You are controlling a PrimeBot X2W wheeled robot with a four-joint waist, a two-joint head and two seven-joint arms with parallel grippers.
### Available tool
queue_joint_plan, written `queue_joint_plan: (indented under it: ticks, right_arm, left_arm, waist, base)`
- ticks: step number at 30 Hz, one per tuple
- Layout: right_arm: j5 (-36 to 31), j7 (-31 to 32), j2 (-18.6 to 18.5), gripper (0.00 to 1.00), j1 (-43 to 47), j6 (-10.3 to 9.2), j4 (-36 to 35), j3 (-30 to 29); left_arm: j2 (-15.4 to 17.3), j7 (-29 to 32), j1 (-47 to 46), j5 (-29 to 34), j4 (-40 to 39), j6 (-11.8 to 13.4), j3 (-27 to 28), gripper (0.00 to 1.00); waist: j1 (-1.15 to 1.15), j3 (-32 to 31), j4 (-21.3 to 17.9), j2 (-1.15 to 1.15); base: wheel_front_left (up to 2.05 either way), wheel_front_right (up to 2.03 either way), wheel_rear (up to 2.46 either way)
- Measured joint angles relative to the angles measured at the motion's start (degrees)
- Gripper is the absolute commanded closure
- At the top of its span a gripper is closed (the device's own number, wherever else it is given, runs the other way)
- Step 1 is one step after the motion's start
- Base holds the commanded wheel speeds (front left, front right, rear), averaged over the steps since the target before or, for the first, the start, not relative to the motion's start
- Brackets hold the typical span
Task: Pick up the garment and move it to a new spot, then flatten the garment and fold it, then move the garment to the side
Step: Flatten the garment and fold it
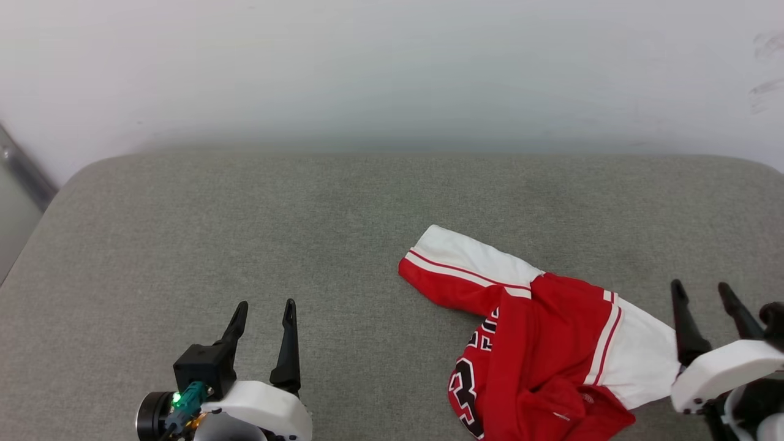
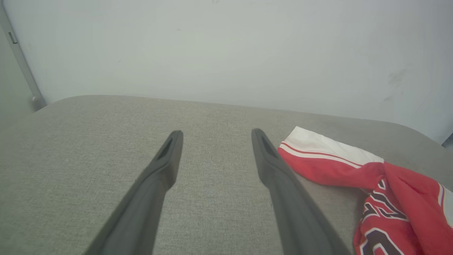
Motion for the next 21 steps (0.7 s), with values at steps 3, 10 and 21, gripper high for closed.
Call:
queue_joint_plan:
  ticks: [3,10,21]
  right_arm:
    - [-0.69,-0.41,1.96,0.00,2.23,0.00,-4.50,2.08]
    - [-1.38,0.34,4.68,0.00,6.80,-0.01,-13.41,5.61]
    - [-0.42,2.83,5.98,0.00,6.71,-0.01,-21.94,8.48]
  left_arm:
    - [0.27,0.05,0.35,-0.21,-0.11,0.14,0.27,0.00]
    - [1.46,0.56,0.66,-0.42,-0.47,0.70,1.10,0.00]
    - [3.71,5.90,-13.88,0.94,0.27,-2.78,0.33,0.00]
  waist:
    - [0.00,-0.39,-0.29,0.00]
    - [0.00,-0.43,-1.44,0.00]
    - [0.00,4.83,-6.83,0.00]
  base:
    - [0.00,0.00,0.00]
    - [0.00,0.00,0.00]
    - [0.00,0.00,0.00]
